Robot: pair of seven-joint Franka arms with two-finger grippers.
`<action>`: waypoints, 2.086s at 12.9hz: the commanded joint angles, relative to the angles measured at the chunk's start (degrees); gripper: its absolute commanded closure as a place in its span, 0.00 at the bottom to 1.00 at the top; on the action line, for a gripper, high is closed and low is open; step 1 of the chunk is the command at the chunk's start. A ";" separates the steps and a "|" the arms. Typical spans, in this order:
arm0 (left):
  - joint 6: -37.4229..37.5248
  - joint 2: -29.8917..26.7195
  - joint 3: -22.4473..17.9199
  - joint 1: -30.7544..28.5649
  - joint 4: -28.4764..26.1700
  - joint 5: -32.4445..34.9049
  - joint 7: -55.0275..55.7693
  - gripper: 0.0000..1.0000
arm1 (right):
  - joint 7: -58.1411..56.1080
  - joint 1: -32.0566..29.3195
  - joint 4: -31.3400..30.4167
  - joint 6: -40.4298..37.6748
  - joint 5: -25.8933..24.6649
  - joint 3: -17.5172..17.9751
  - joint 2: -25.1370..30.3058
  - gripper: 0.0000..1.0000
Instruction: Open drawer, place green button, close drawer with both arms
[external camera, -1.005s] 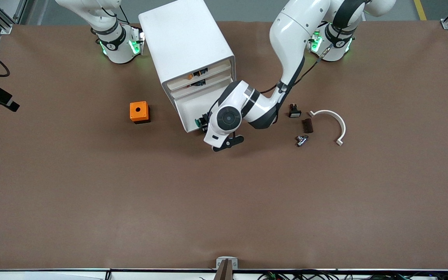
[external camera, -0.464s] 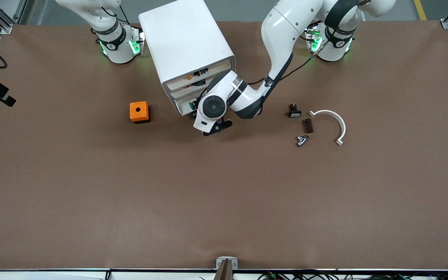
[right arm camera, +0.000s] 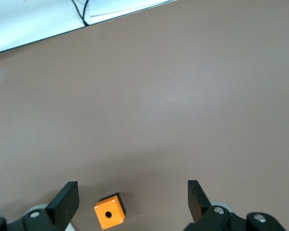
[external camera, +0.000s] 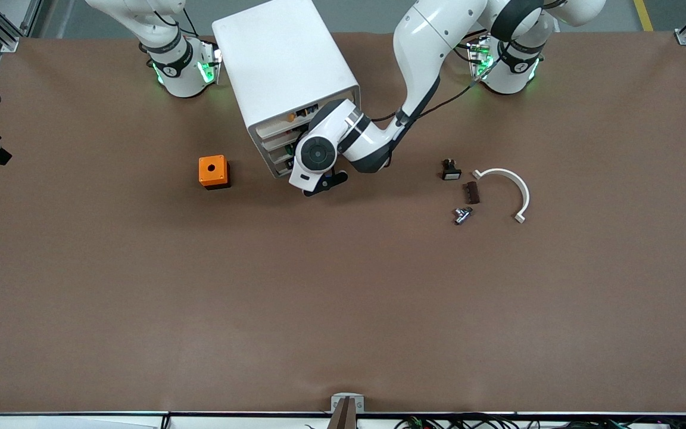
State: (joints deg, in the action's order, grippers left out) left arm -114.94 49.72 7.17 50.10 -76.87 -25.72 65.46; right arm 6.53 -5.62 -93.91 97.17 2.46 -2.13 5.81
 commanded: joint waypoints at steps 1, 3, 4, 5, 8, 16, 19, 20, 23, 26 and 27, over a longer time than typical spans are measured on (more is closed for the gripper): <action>-0.29 -0.06 -0.05 0.17 -0.04 -0.83 0.55 0.00 | -0.03 -1.06 6.17 -0.66 -1.66 1.25 -5.17 0.00; -0.29 -0.49 -1.01 -0.62 0.14 -0.04 0.20 0.01 | -0.12 -0.44 7.95 -0.67 -2.19 1.17 -7.38 0.00; -0.29 -0.76 -2.58 -1.32 0.31 0.49 0.11 0.01 | -0.12 -0.09 8.21 -0.66 -2.97 1.17 -8.00 0.00; -0.29 -1.11 -4.34 -2.54 0.49 1.19 -0.15 0.01 | -0.12 0.35 8.74 -0.75 -3.16 1.08 -8.53 0.00; -0.29 -2.17 -8.47 -5.80 0.84 9.34 -0.24 0.01 | 0.06 0.70 9.27 -1.45 -3.07 1.08 -8.80 0.00; 3.39 -12.96 -17.19 -11.42 0.84 17.54 -0.24 0.01 | -1.43 -0.61 9.97 -4.53 -2.28 0.46 -8.44 0.00; 5.51 -15.52 -17.19 -13.63 0.76 19.72 -0.24 0.01 | -1.61 -1.06 9.97 -5.32 -2.10 0.64 -8.36 0.00; 6.12 -15.88 -17.10 -13.63 0.75 21.74 -0.33 0.01 | -1.61 -1.06 9.97 -5.32 -2.02 0.64 -8.27 0.00; 8.23 -18.16 -17.19 -13.72 0.84 26.24 -5.31 0.01 | -1.52 -0.97 9.97 -5.32 -2.10 0.73 -8.27 0.00; 10.60 -22.72 -17.45 -15.47 0.84 26.77 -13.05 0.01 | -1.44 -0.88 9.97 -5.32 -2.10 0.81 -8.18 0.00; 11.83 -24.65 -17.45 -16.08 0.84 26.68 -16.12 0.01 | -1.35 -0.79 9.97 -5.32 -2.10 0.90 -8.18 0.00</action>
State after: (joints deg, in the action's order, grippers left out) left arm -105.59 29.90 -10.41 35.16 -74.56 -0.26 54.18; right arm 5.41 -5.93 -84.90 92.86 0.66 -1.95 -2.43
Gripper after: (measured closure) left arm 0.004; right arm 0.000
